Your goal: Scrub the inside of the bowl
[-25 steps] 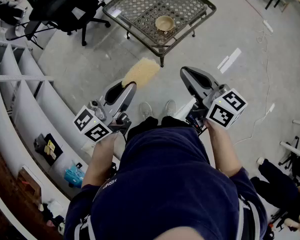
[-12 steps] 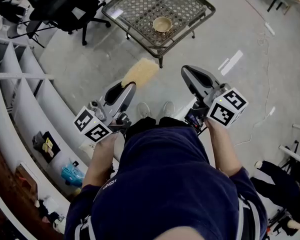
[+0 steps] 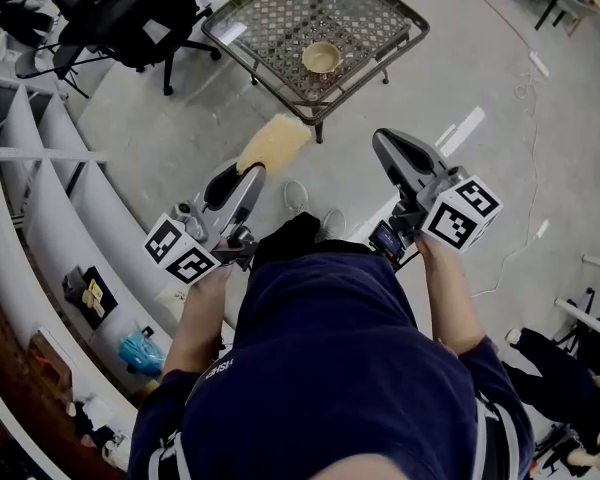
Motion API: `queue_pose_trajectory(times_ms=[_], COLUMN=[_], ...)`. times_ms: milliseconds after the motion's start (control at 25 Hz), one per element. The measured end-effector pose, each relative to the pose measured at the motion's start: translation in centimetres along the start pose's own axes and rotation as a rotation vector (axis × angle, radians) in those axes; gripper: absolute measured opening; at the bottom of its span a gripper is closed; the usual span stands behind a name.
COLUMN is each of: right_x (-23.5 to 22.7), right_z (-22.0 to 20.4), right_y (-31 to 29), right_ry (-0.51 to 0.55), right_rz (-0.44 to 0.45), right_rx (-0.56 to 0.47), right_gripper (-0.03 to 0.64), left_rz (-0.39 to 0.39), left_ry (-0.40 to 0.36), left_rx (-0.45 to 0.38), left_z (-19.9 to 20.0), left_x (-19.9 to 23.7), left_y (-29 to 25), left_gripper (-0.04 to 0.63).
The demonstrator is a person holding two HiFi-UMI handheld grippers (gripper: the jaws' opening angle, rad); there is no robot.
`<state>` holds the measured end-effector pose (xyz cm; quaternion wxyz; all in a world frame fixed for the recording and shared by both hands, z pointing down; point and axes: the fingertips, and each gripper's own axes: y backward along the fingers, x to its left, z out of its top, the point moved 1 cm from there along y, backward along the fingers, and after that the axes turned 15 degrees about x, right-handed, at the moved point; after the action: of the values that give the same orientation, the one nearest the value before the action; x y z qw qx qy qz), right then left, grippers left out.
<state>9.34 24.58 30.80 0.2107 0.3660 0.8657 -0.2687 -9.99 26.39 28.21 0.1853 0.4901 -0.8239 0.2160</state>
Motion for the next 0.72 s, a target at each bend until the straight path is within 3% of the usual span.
queue_pose_trajectory(times_ms=[360,720], right_x=[-2.1,-5.3], right_z=[0.8,4.7], right_y=[-2.8,-8.3], right_ry=[0.004,0.008], right_rz=[0.000,-0.011], right_rx=[0.059,0.096], right_gripper=[0.008,0.008], left_rz=[-0.031,-0.048], left_ry=[0.013,0.026], left_rx=[0.015,0.016], left_z=[1.7,5.4], left_x=[3.5,10.0], left_y=[-3.0,-5.4], left_gripper=[0.077,0.077])
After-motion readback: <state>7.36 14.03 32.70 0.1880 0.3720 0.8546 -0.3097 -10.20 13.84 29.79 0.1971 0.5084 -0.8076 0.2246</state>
